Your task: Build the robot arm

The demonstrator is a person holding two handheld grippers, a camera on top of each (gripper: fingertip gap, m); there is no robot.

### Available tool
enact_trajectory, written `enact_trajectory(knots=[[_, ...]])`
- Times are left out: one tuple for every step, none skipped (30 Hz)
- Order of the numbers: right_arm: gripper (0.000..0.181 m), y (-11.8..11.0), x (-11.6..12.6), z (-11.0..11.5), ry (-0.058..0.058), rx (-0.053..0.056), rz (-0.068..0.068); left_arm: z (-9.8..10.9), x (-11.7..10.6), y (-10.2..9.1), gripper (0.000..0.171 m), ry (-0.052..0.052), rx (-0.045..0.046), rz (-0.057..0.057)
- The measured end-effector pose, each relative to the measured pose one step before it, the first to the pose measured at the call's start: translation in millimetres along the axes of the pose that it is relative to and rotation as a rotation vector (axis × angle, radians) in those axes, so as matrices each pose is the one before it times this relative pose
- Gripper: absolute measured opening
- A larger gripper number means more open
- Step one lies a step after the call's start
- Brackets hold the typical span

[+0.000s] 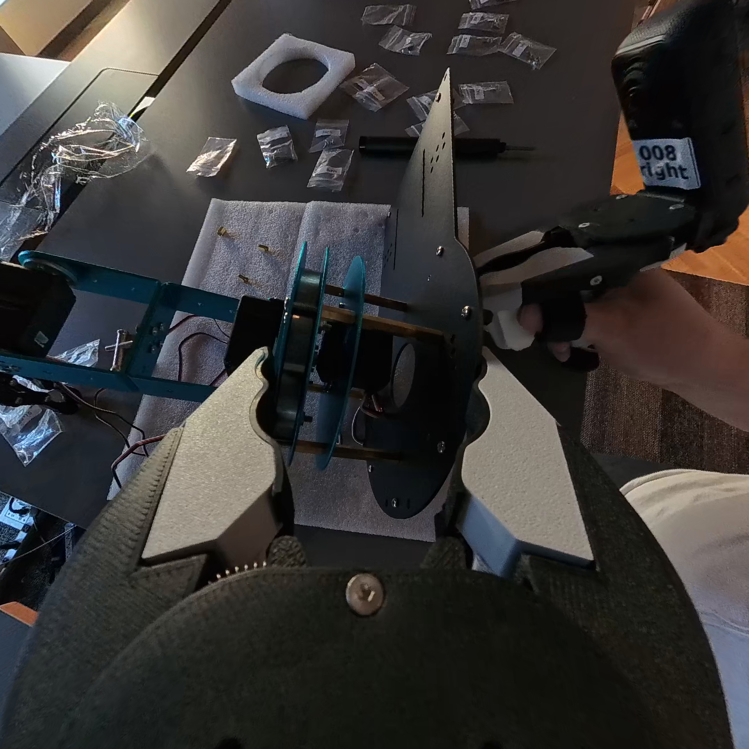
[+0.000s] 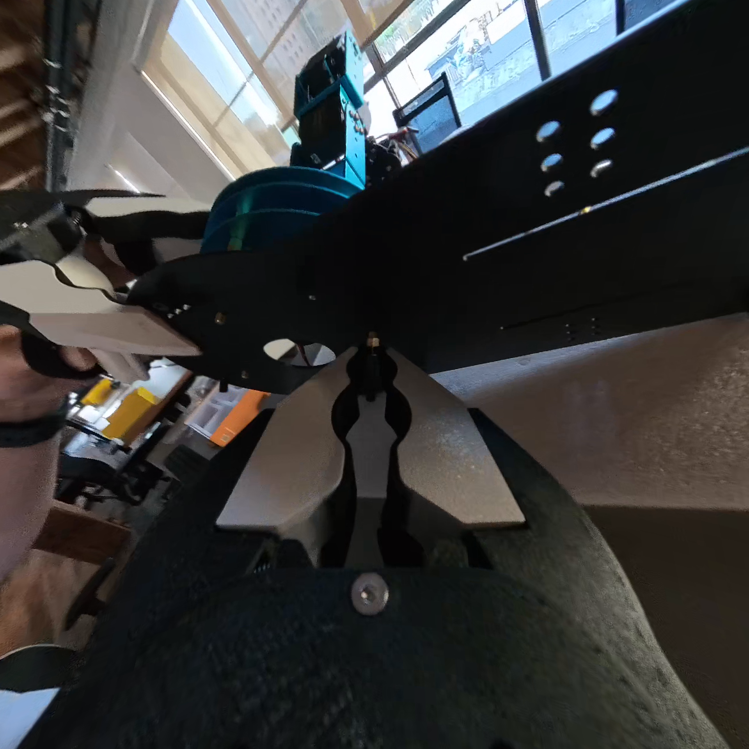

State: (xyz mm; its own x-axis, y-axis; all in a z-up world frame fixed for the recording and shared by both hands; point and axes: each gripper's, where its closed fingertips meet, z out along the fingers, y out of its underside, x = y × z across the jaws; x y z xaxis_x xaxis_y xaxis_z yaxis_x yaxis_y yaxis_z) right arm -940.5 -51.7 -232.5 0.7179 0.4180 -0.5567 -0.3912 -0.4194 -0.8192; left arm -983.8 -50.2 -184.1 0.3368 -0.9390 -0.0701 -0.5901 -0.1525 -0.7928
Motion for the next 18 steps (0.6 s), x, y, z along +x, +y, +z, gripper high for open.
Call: enact_trajectory(knots=[[0.003,-0.18,0.04,-0.09,-0.0086,0.0045,0.0173,0.02,-0.06,0.0,0.095,0.0003,-0.0001,0.0002],[0.003,0.07,-0.14,0.04,-0.0057,0.0031,0.0131,0.02,-0.08,0.0,0.095,0.0002,-0.00011,0.0003],[0.003,-0.11,-0.03,-0.05,-0.0029,0.003,0.0063,-0.04,0.01,-0.02,0.095,0.0002,0.00054,-0.0001],[0.003,-0.2,-0.04,-0.27,-0.001,0.0029,0.0008,0.05,0.01,0.01,0.095,0.0001,0.00091,-0.0003],[0.003,-0.21,0.04,-0.15,-0.0013,0.0023,0.0002,0.03,-0.01,-0.06,0.095,-0.0001,0.00046,0.0001],[0.003,-0.13,-0.04,-0.08,-0.003,0.0023,0.0038,0.0,0.01,0.0,0.095,0.0001,0.00002,0.0],[0.003,0.02,0.0,0.09,-0.0058,0.0018,0.0071,-0.05,-0.1,0.05,0.095,0.0002,-0.00006,-0.0001],[0.003,-0.07,-0.05,-0.16,-0.0087,0.0019,0.0111,0.08,0.13,0.08,0.095,0.0001,-0.00029,0.0002],[0.003,-0.12,-0.01,-0.06,-0.0092,0.0017,0.0149,-0.03,-0.03,0.06,0.095,-0.0002,-0.00041,0.0001],[0.003,0.16,-0.05,0.17,-0.0095,-0.0005,0.0182,-0.02,-0.01,0.03,0.095,-0.0001,-0.00024,-0.0002],[0.003,-0.02,-0.09,0.06,-0.01,-0.0019,0.0189,0.1,-0.05,-0.06,0.095,-0.0001,-0.00012,-0.0003],[0.003,0.04,-0.03,-0.07,-0.01,-0.0024,0.0175,-0.05,0.08,0.05,0.095,-0.0001,-0.00027,0.0],[0.003,-0.24,-0.08,-0.2,-0.0102,-0.0019,0.0184,-0.02,-0.03,0.04,0.095,-0.0002,-0.00032,0.0001],[0.003,0.03,0.01,0.03,-0.0104,-0.0028,0.0216,0.0,-0.01,-0.01,0.095,-0.0001,0.00006,-0.0001],[0.003,0.07,0.02,0.1,-0.0114,-0.0012,0.0287,0.02,-0.01,0.08,0.095,-0.0001,0.00045,-0.0004],[0.003,-0.04,-0.16,0.11,-0.0145,0.0009,0.0329,0.03,0.02,-0.07,0.095,-0.0001,0.00049,-0.0005],[0.003,0.07,-0.11,-0.04,-0.0153,0.0008,0.0294,0.01,0.0,-0.03,0.095,-0.0002,0.00018,-0.0004],[0.003,0.2,0.0,0.13,-0.0135,-0.0006,0.027,0.0,-0.03,0.01,0.095,-0.0002,-0.00005,0.0]])
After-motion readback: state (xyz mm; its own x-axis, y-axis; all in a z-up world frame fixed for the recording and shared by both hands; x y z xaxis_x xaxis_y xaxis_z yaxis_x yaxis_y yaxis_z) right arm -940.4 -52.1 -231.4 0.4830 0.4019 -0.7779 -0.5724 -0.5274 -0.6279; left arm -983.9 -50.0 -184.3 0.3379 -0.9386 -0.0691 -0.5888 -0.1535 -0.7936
